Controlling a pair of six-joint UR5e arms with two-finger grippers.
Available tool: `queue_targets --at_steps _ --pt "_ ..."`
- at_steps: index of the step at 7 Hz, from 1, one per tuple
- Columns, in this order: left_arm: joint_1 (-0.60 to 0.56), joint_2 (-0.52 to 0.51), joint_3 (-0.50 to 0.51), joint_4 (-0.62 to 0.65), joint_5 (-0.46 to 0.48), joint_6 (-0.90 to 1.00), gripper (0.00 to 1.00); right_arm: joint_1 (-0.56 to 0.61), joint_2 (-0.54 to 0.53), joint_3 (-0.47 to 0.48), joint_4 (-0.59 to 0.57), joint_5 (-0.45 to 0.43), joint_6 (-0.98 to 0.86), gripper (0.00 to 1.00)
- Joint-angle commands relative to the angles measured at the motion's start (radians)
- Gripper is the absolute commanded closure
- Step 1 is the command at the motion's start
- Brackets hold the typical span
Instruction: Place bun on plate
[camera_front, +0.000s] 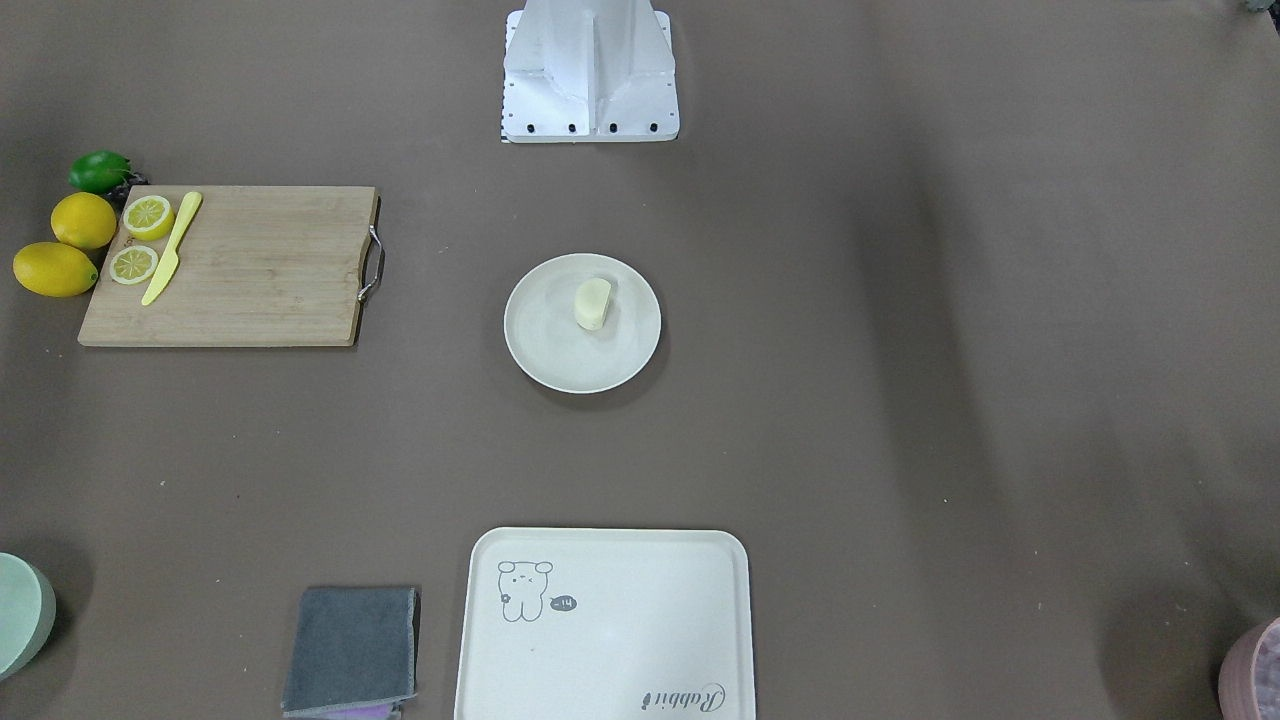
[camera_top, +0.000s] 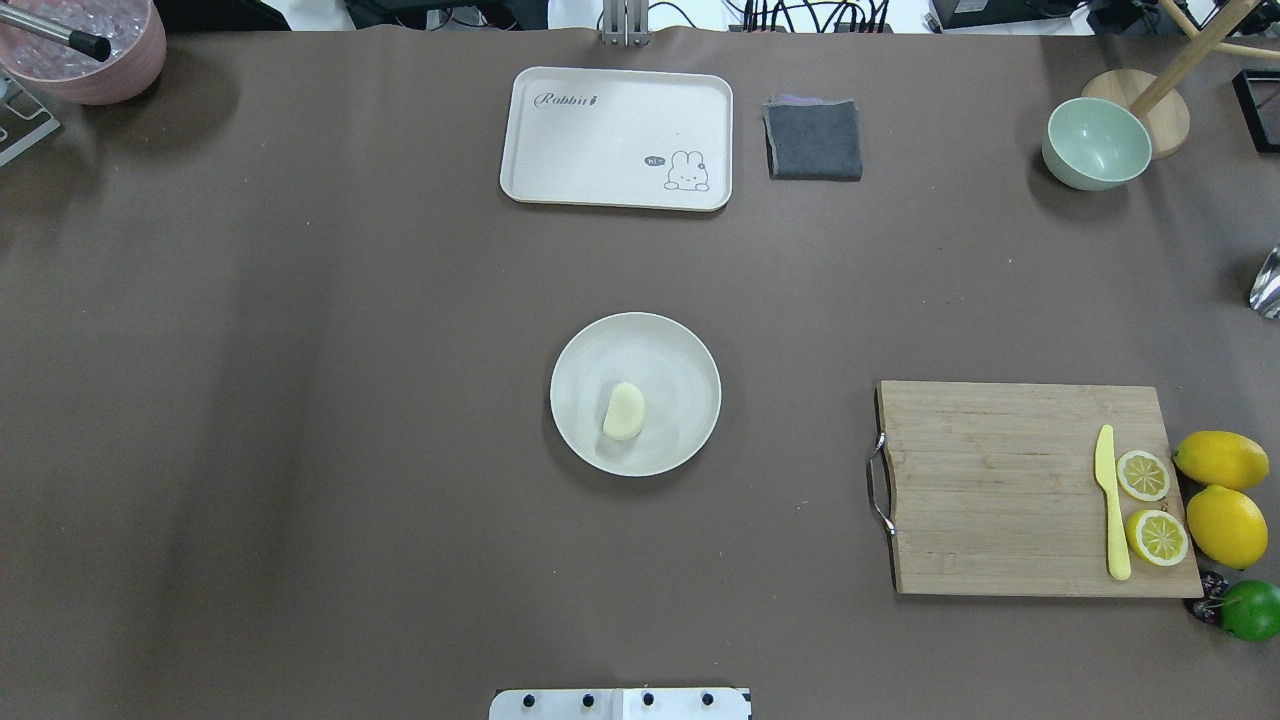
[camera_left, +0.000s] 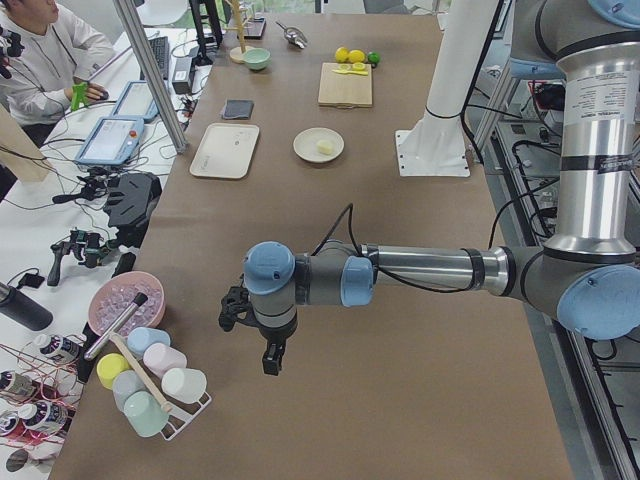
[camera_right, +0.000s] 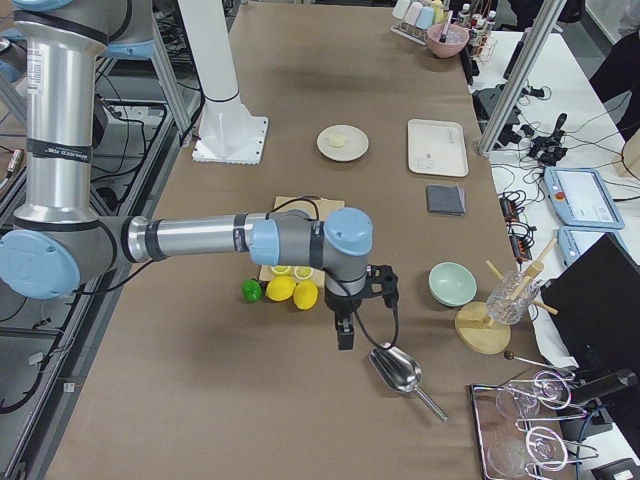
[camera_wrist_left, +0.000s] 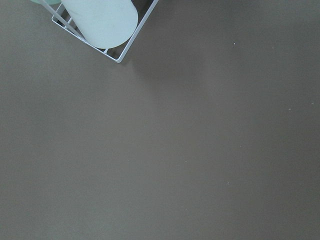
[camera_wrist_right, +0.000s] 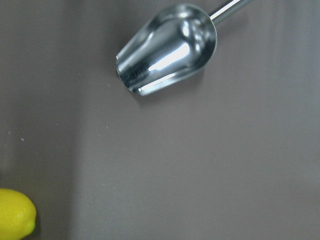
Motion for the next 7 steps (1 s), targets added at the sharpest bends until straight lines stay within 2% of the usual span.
queue_targets --at_steps 1,2,4,7 --pt "-0.002 0.006 -0.007 0.001 0.001 0.000 0.02 0.013 -0.051 -0.017 0.005 -0.004 -0.020 0.00" --pt "0.000 0.004 -0.011 0.002 -0.001 0.000 0.02 0.011 -0.048 -0.011 0.005 0.005 -0.020 0.00" --pt "-0.003 0.006 -0.017 -0.002 0.001 0.002 0.02 0.011 -0.039 0.007 0.007 0.131 -0.021 0.00" --pt "0.000 0.006 -0.022 -0.007 0.010 0.006 0.02 0.011 -0.030 0.004 0.007 0.131 -0.024 0.00"
